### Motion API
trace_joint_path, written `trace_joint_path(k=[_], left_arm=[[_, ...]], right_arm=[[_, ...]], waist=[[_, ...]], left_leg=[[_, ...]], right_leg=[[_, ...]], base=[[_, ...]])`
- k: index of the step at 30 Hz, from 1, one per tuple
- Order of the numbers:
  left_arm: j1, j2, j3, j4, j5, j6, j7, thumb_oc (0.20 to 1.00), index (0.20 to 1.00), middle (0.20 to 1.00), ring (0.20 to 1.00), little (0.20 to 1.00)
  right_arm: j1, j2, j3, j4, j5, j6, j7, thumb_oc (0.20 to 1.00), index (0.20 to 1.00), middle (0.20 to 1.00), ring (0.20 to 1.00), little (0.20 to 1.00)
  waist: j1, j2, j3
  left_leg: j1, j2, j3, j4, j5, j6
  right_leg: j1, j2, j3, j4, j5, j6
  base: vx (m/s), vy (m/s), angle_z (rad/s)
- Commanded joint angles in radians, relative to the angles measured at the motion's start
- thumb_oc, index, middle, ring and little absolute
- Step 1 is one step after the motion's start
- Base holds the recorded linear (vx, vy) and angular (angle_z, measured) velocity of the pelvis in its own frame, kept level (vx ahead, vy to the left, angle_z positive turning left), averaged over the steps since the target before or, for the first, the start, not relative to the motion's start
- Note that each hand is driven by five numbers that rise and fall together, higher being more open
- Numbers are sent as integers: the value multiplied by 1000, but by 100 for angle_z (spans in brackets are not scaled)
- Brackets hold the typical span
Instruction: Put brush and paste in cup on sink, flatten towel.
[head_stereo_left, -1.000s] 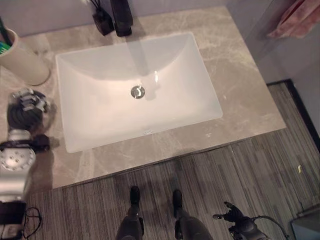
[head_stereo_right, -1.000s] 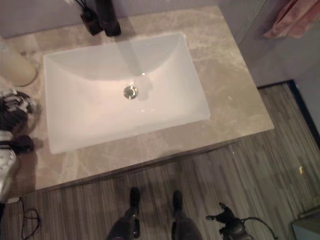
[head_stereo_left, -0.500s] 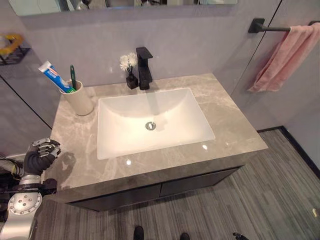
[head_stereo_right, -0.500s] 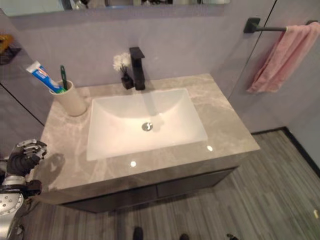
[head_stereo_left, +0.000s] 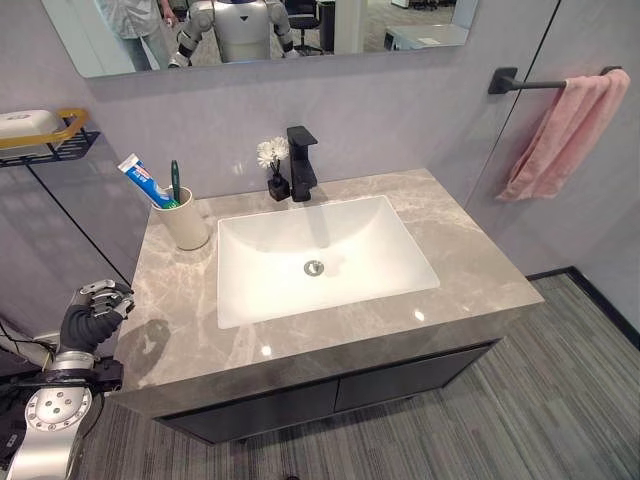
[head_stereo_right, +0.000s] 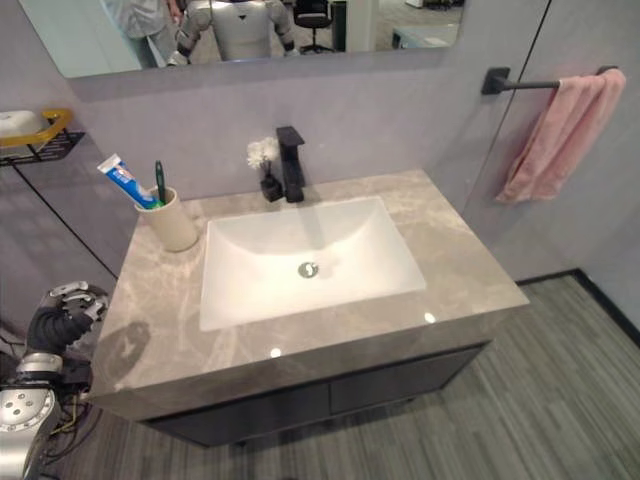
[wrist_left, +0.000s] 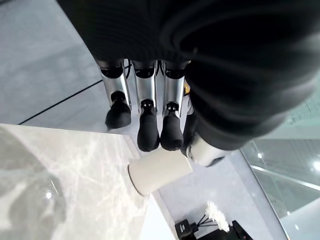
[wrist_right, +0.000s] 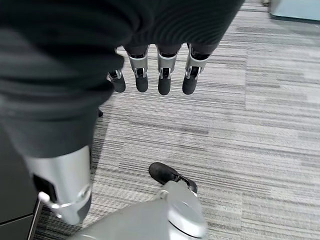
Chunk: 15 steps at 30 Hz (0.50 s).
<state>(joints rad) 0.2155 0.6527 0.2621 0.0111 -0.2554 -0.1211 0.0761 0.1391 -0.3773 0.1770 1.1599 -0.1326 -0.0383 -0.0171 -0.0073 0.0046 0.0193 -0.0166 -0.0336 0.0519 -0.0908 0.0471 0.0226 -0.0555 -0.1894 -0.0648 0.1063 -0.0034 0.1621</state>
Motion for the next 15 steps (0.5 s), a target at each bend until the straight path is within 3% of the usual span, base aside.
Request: trace_joint_path(k=[1,4,6,7,10,15], left_arm=[[-29,48,72,-86,35,-31,4,200,200,200,200,200],[-35,46,73,-75,31,-38,5,200,200,200,200,200],[-46,41,75,-54,17,-42,21,200,200,200,200,200],[-48,38,71,-52,12,-44,25,200,200,200,200,200],[-70,25,37,-26,4,-40,20,200,200,200,200,200],[-82,29,21,16,-40,-41,19,200,200,200,200,200]], right_arm=[[-9,-8,5,8,16,-6,-4,1000,1000,1000,1000,1000],[-4,-9,10,22,27,-9,-3,1000,1000,1000,1000,1000],[-19,-8,16,53,30,-4,-11,1000,1000,1000,1000,1000],[-22,-8,15,57,31,-3,-13,1000,1000,1000,1000,1000],[-16,-2,32,69,32,-2,-11,1000,1000,1000,1000,1000],[-20,-11,54,68,22,1,-12,1000,1000,1000,1000,1000]], waist=[[-9,-34,20],[-20,-32,24],[-16,-39,41],[-24,-39,48],[-30,-48,34],[-34,-39,-10]], left_leg=[[-22,-37,-16,168,-159,40],[-7,-42,-14,168,-170,45],[26,-55,-7,171,-199,47],[35,-56,-14,178,-209,48],[55,-42,-32,189,-230,35],[86,12,-53,151,-217,3]], right_leg=[[-88,-33,9,72,56,14],[-116,11,51,30,58,4],[-173,15,18,-89,139,14],[-186,27,33,-90,143,12],[-147,61,70,-78,124,2],[-94,103,45,-102,98,-17]], base=[[26,51,-26],[71,31,-17],[174,-51,-33],[177,-79,-27],[160,-106,33],[184,-141,51]])
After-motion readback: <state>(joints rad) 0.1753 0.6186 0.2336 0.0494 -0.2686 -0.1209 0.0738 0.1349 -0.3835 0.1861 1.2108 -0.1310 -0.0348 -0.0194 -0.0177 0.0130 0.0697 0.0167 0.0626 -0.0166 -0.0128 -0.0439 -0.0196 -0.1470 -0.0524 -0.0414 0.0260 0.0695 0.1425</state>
